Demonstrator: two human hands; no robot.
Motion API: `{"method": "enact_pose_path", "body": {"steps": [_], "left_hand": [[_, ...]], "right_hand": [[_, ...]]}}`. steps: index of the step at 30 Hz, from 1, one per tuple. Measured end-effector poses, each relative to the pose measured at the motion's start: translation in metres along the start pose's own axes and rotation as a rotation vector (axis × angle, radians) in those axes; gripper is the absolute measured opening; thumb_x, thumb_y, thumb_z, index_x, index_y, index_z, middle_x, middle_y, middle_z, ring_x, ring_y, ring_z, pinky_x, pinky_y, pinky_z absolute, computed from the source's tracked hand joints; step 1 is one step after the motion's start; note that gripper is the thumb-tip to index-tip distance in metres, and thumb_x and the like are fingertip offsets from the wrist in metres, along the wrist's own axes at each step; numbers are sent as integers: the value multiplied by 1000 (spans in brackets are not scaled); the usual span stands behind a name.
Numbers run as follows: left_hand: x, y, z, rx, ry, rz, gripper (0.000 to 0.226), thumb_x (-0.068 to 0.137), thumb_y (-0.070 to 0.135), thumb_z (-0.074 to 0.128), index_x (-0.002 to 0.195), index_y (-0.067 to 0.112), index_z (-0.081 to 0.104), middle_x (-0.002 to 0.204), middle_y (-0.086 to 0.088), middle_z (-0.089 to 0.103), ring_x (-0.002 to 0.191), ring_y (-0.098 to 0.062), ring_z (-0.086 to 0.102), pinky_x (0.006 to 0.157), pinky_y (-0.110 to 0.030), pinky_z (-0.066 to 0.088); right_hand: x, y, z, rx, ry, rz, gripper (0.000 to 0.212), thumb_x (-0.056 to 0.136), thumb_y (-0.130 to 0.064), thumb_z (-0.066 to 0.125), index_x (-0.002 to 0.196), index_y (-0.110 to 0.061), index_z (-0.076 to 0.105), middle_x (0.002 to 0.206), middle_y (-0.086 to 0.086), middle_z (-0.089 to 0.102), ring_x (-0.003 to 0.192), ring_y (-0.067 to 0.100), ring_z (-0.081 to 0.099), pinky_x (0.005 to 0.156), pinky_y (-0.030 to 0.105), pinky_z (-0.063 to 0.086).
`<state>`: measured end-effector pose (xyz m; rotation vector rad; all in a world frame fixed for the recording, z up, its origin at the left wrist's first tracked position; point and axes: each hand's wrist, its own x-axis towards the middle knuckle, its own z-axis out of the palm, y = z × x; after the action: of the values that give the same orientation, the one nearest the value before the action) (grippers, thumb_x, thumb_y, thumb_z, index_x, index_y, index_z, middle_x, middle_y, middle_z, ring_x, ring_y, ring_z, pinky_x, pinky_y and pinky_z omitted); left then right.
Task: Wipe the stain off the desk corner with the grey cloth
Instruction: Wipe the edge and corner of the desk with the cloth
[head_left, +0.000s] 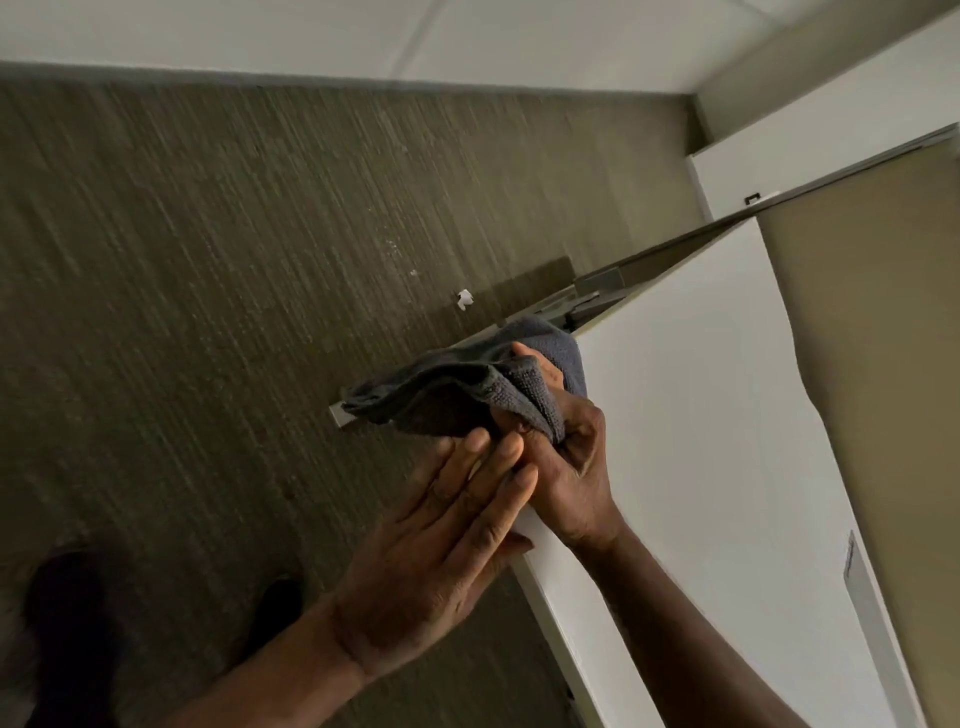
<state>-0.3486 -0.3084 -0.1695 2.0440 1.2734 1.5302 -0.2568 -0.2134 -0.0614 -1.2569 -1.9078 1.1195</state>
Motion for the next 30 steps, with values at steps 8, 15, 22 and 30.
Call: {"method": "enact_pose_path", "body": {"steps": [8,15,22,30], "left_hand": [[4,13,-8,76,-10,-96,85,102,43,62,165,13,13,174,-5,11,160,-27,20,130,-41,17],[20,21,-25,163,-89,-126,84,101,48,59,164,11,18,171,-8,20,160,-29,18,131,-41,15],[51,47,-44,88,-33,-194,60,104,36,58,154,8,41,163,-9,43,154,-26,36,122,-38,31],[111,80,-45,-469,181,-841,52,104,54,47,137,18,63,126,3,73,119,-5,69,95,-33,61]], "right_hand": [[7,21,-33,-98,90,22,20,100,-48,52,114,-49,66,107,-15,65,100,30,62,84,57,52],[13,40,-57,-225,166,130,25,102,-23,52,120,-15,68,110,4,65,105,33,60,91,67,46],[13,33,-72,-205,282,161,19,102,-26,54,110,-28,71,99,-8,69,96,18,65,90,52,53],[-10,3,-89,-298,282,-43,36,101,-13,50,132,-25,61,131,-11,63,124,13,57,103,44,46]]}}
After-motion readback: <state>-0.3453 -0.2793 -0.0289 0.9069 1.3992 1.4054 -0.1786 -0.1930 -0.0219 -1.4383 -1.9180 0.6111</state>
